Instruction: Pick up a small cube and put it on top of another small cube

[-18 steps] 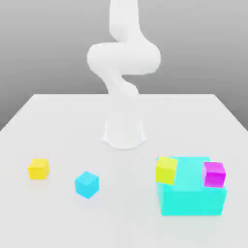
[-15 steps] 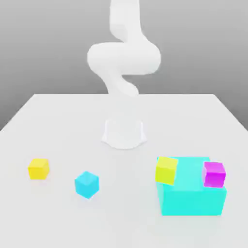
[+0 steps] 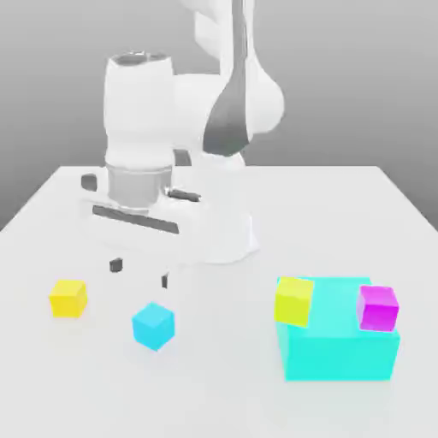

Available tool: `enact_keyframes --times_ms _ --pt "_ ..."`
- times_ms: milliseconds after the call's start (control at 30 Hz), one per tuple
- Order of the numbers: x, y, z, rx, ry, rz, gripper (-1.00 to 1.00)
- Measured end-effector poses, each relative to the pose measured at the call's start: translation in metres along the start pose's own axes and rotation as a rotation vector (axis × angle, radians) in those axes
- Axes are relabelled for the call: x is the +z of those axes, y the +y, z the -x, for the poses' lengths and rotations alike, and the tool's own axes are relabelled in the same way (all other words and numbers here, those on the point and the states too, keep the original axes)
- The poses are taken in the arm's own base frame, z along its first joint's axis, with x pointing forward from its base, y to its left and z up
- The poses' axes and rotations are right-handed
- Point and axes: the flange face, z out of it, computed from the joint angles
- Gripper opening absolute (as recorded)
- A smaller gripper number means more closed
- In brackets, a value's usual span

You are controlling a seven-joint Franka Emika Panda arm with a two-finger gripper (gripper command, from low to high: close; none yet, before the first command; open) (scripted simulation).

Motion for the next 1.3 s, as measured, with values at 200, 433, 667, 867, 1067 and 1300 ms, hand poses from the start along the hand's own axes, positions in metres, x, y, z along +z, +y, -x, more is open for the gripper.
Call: enact_keyframes --times_ms 200,433,667,867,1067,1300 --pt "0.063 0.017 0.003 0.029 -0.017 0.034 0.0" --pt "0.076 0.019 0.004 0.03 -0.018 0.034 -1.0" --pt "0.042 0.016 0.002 0.03 -0.017 0.034 -1.0" --pt "-0.007 -0.009 0.023 0.006 -0.02 0.03 -1.0" --pt "-0.071 -0.067 0.109 -0.068 -0.025 0.026 -1.0" --pt "-0.11 -0.082 0.208 -0.145 -0.024 0.031 -1.0"
